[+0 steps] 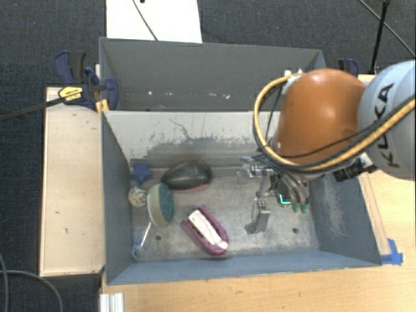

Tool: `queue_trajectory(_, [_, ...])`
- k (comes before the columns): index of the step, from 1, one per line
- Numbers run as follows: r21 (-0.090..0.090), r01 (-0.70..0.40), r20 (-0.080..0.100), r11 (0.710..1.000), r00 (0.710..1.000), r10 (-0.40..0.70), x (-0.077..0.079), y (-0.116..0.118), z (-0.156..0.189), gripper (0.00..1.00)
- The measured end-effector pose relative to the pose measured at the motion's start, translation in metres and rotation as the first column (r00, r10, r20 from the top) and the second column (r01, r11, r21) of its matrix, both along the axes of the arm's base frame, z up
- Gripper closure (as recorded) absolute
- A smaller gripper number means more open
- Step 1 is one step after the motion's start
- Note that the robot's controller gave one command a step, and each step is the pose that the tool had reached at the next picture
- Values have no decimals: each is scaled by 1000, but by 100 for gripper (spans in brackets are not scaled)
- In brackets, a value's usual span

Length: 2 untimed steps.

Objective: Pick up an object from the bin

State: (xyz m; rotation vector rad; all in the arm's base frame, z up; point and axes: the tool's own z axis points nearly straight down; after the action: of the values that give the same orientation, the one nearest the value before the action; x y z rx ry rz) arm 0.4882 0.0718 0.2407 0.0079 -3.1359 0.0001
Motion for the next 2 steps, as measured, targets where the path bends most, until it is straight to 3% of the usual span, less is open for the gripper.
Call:
queue_trajectory(1, [8, 238, 27, 971, 971, -238, -3, 70, -169, 0])
queue_trajectory(2, [2, 369, 9, 929, 929, -369, -8, 54, -140, 0])
